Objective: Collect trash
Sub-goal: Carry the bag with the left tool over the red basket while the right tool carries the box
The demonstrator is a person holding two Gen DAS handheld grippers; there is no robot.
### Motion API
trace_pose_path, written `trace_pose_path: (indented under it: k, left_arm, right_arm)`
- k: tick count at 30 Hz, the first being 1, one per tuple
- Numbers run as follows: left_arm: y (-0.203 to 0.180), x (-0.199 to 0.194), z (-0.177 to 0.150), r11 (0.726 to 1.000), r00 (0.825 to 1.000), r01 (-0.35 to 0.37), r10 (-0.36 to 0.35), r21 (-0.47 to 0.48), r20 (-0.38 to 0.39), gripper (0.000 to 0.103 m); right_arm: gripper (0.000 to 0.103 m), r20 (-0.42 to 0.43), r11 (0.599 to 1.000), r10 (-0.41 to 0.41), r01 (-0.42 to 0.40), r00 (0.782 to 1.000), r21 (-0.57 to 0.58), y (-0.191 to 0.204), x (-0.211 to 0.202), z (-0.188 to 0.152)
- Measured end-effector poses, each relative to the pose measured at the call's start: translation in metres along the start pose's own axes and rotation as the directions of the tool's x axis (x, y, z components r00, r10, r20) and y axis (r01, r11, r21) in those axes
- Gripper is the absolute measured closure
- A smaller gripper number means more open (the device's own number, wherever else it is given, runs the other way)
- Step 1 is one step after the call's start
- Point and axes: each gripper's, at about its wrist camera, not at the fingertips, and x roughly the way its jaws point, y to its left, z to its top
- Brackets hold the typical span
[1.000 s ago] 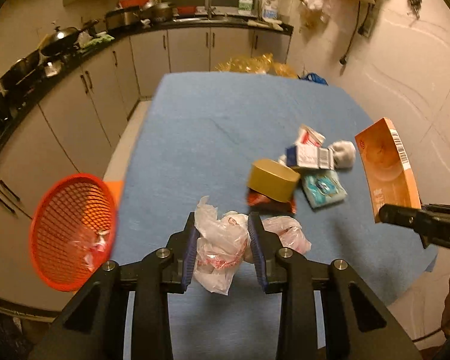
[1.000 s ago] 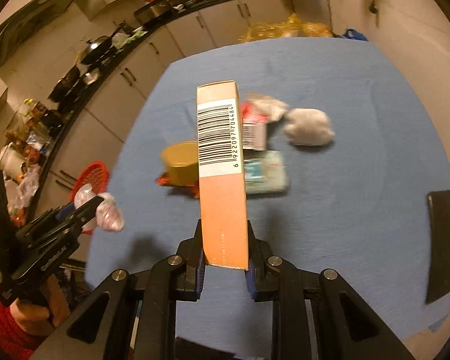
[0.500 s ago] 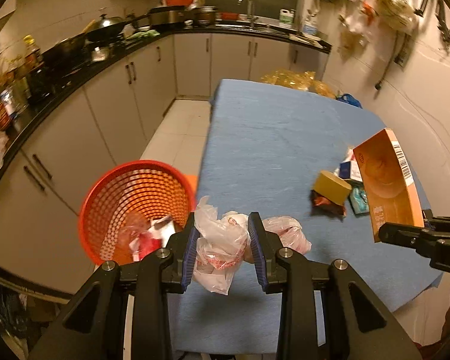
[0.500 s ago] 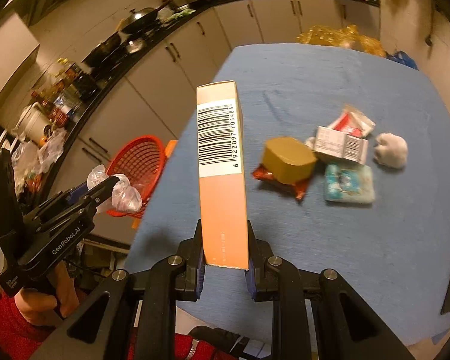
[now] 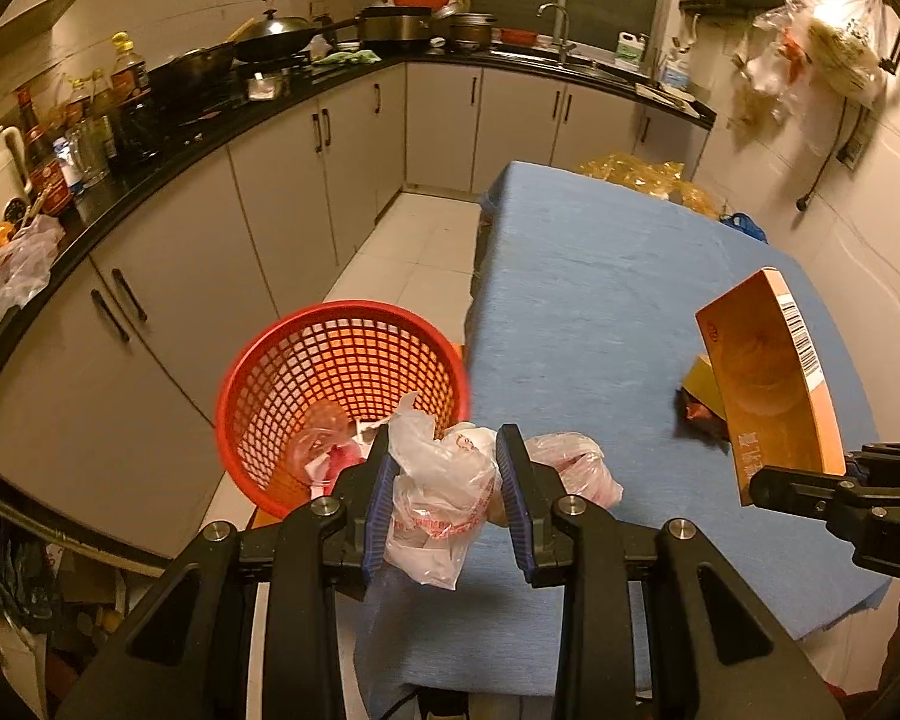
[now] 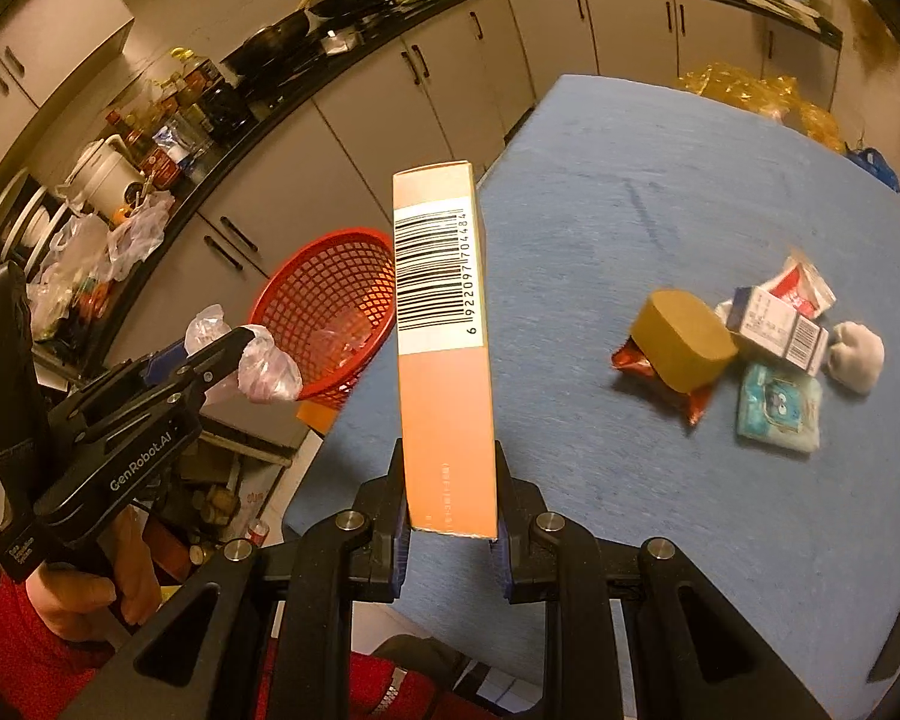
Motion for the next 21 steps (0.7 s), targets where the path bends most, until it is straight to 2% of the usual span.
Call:
trace_pose_path:
  k: [6,11,16,21]
  left_arm:
    - [0.011,0.002,0.000,1.000,1.000,-0.023,0.023,-0.019,-0.001,0.071]
    - [0.034,0.005,0.003,0.997,0.999,-0.051,0.051,-0.064,-0.002,0.071]
    - [0.065,0.017,0.004,0.991,0.997,-0.076,0.073,-0.113,-0.029,0.071]
    - [0.084,0.035,0.002,0.987,0.995,-0.072,0.062,-0.144,-0.074,0.071]
  right_arm:
    - [0.080,-0.001,1.000,0.004,-0.004,1.000,-0.022,0.008,0.005,0.008]
    - [0.080,-0.010,0.998,0.015,-0.016,1.000,-0.063,0.024,0.015,0.020]
    - [0.080,-0.057,0.993,0.061,-0.066,0.997,-0.097,0.047,0.036,0.038]
    - [0.080,-0.110,0.988,0.073,-0.087,0.991,-0.129,0.071,0.070,0.060]
